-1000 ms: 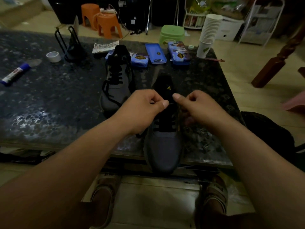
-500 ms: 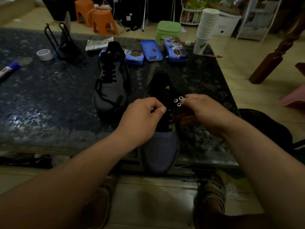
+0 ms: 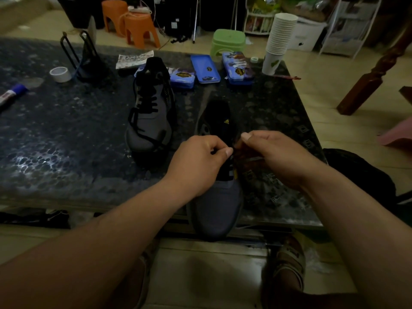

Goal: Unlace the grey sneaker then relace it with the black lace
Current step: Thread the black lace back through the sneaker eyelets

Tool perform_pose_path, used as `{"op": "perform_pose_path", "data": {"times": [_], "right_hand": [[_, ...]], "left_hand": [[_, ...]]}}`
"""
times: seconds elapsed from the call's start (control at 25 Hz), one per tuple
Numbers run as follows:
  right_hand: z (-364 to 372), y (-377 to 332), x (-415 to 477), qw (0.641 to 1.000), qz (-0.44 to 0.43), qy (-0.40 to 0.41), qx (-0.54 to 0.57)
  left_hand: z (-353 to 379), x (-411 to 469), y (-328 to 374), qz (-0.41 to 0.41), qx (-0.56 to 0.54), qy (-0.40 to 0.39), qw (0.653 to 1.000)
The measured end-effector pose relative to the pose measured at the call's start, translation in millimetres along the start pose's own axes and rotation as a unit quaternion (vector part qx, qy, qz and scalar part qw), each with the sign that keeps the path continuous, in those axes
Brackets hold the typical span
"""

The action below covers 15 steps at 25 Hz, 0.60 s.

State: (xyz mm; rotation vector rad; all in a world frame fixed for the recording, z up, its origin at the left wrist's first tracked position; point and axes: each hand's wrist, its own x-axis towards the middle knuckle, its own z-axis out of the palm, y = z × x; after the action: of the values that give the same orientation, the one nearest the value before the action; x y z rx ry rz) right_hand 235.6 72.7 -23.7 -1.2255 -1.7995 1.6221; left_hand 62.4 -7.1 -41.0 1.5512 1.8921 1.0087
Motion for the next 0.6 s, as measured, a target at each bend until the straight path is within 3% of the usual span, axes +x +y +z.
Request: {"op": "perform_pose_path", "data": {"times": [0.24,0.32,0.36,0.44,0.48,0.52,0.56,0.6], "right_hand": [[6.5,6.7,-2.5,0.999,-0.019,0.009,-0.027],[6.3,1.5,0.8,0.988,0.024,0.061,0.139],[0.5,-4.2,1.0,0.955,0.040,0.093,0.279],[-17.0,-15.0,-0.2,0.856,0.050,0.121,0.501],[-22.9,-18.8,-3.1,0.850,0.052,0.116,0.511],[-25.5,-19.2,-6.3,0.897,0.061,0.102,0.426],[-23.6,-16.2,-9.6,0.963,0.056,0.077,0.250],[-16.0,-11.9,-14.0,0.998,0.035,0.040,0.038]], "left_hand": [[-2.3,-0.3,0.7,0.000,-0.006,-0.010,1.000],[-8.7,0.6,2.5,0.006,0.003,-0.040,0.999],[-13.9,0.7,3.5,0.009,0.005,-0.057,0.998],[-25.6,0.6,3.5,0.018,-0.005,-0.079,0.997],[-30.3,0.2,3.8,0.022,-0.017,-0.081,0.996],[-33.9,-0.5,4.6,0.026,-0.032,-0.077,0.996],[-36.3,-0.9,5.8,0.032,-0.048,-0.070,0.996],[-38.0,-1.0,7.9,0.041,-0.058,-0.060,0.996]]}}
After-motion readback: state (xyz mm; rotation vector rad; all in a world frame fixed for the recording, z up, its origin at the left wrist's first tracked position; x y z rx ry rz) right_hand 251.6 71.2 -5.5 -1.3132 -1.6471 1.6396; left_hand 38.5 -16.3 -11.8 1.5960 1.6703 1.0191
